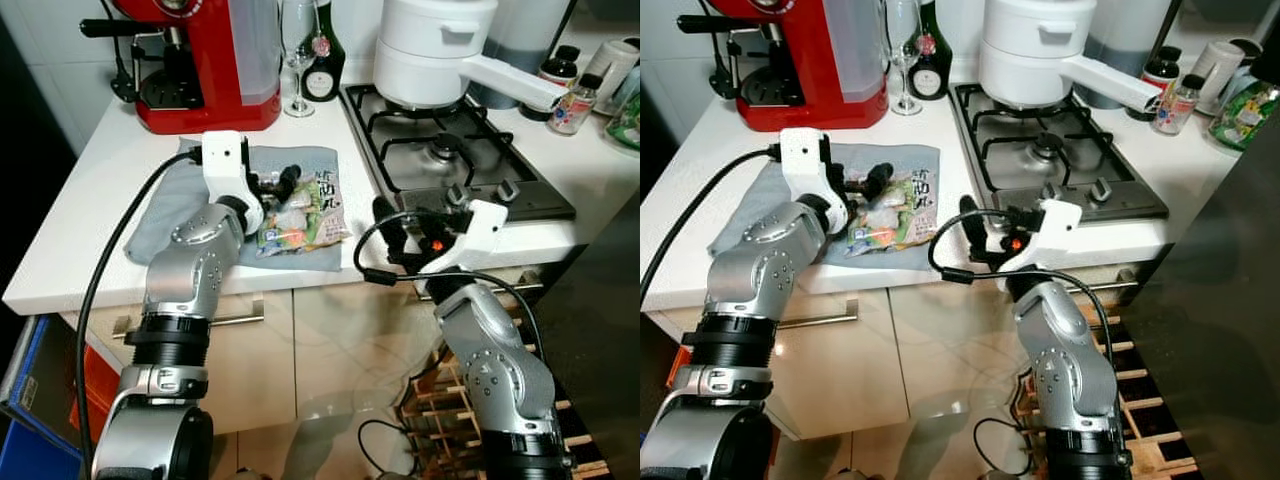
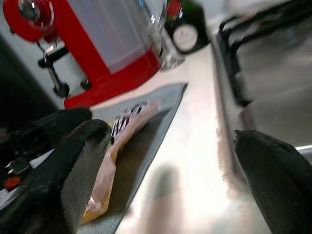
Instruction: Restocking fridge
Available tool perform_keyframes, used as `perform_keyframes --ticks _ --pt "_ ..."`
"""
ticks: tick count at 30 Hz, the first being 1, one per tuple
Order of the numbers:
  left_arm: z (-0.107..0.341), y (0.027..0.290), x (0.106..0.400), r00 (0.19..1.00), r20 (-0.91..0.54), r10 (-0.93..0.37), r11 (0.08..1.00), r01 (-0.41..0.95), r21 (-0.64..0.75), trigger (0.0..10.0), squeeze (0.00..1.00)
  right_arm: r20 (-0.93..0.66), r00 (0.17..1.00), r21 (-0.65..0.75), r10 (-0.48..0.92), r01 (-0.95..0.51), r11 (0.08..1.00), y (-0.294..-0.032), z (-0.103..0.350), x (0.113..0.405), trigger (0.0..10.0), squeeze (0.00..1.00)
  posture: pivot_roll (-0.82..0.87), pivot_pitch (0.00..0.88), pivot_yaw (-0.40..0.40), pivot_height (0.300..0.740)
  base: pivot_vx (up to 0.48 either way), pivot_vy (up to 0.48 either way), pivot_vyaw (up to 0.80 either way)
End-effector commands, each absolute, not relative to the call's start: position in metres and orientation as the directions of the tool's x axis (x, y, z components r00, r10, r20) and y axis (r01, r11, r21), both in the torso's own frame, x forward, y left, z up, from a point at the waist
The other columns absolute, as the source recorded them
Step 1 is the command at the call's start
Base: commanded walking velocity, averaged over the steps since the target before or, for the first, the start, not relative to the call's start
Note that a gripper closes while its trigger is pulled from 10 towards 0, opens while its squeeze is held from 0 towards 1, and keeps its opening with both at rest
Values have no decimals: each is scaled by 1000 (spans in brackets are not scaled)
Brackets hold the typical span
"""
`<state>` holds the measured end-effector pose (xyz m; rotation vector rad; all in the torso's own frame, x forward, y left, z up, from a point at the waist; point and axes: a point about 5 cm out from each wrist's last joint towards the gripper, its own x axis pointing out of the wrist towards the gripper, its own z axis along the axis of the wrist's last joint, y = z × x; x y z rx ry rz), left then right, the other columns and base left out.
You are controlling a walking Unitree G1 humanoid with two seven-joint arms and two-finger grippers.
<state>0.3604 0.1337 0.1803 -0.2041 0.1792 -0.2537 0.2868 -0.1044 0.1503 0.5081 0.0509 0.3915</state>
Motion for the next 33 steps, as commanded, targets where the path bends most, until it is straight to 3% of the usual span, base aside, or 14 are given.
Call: perform_keyframes --ticks 1,11,19,29,33 --pt "182 139 358 954 -158 -254 949 215 -230 10000 0 64 904 499 423 -396 771 -96 157 286 10000 51 -130 0 23 740 0 0 0" --pt "154 137 340 911 -305 -278 948 209 -239 10000 0 -54 840 621 540 -395 677 -84 140 276 10000 51 -106 0 12 740 0 0 0" --pt "146 133 340 893 -335 -300 936 207 -285 10000 0 -95 812 666 575 -378 643 -82 134 279 10000 51 -108 0 10 740 0 0 0" --pt "148 124 345 883 -316 -346 913 240 -331 10000 0 -130 748 721 651 -380 580 -41 118 307 10000 59 -94 0 4 740 0 0 0" --pt "150 123 345 883 -310 -352 910 246 -332 10000 0 -139 762 704 633 -373 604 -37 116 315 9725 71 -82 0 -3 740 0 0 0"
